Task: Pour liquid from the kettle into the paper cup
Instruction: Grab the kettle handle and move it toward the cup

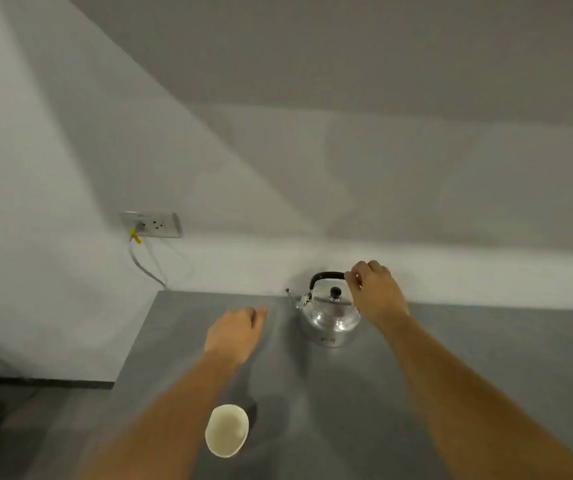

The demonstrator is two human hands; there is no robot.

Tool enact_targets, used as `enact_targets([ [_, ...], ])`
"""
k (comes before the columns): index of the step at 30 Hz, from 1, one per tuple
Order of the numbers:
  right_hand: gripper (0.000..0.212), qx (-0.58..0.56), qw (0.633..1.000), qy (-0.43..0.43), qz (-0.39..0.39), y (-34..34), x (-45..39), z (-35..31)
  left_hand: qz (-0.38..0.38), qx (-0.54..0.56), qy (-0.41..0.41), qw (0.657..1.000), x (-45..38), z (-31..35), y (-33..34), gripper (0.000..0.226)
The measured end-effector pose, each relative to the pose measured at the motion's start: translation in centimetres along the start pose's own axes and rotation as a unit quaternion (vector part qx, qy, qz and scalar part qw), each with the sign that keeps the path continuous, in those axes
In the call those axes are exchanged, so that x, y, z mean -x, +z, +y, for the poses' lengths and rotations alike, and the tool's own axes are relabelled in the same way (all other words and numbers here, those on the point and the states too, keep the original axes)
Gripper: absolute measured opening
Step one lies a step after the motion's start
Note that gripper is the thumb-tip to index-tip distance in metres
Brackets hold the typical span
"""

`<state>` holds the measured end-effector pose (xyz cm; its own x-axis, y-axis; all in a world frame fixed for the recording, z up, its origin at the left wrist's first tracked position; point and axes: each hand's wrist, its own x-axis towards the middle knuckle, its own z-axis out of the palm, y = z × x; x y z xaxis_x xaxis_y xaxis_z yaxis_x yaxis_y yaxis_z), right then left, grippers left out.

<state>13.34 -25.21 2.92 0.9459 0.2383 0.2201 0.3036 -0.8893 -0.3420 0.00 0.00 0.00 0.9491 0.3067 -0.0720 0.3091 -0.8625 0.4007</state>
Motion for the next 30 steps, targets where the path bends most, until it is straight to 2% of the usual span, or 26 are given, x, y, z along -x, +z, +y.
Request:
enact_targets([
  [3, 0.034, 0.004, 1.0, -0.003, -0.004, 1.0, -2.0, 0.7, -0.003, 0.0, -0.007, 1.0, -1.2, -0.1, 0.9, 0.057],
  [9, 0.055, -0.043, 0.993, 0.006, -0.107, 2.7, -4.5, 0.8, -0.014, 0.005, -0.025, 1.0, -2.7, -0.9, 2.3, 0.056],
  [14, 0.064, -0.049, 0.987, 0.029, -0.152, 4.0, -4.9, 0.7, -0.019, 0.02, -0.043, 0.999, -3.1, -2.0, 2.9, 0.053],
  [22, 0.071, -0.082, 0.98, 0.081, -0.161, 4.0, -5.0, 0.3, -0.025, 0.031, -0.063, 0.997, -1.9, -4.5, 3.5, 0.052],
  [30, 0.072, -0.093, 0.981, 0.075, -0.154, 2.7, -2.1, -1.2, -0.019, 0.063, -0.105, 0.992, 1.0, -7.2, 3.2, 0.054],
])
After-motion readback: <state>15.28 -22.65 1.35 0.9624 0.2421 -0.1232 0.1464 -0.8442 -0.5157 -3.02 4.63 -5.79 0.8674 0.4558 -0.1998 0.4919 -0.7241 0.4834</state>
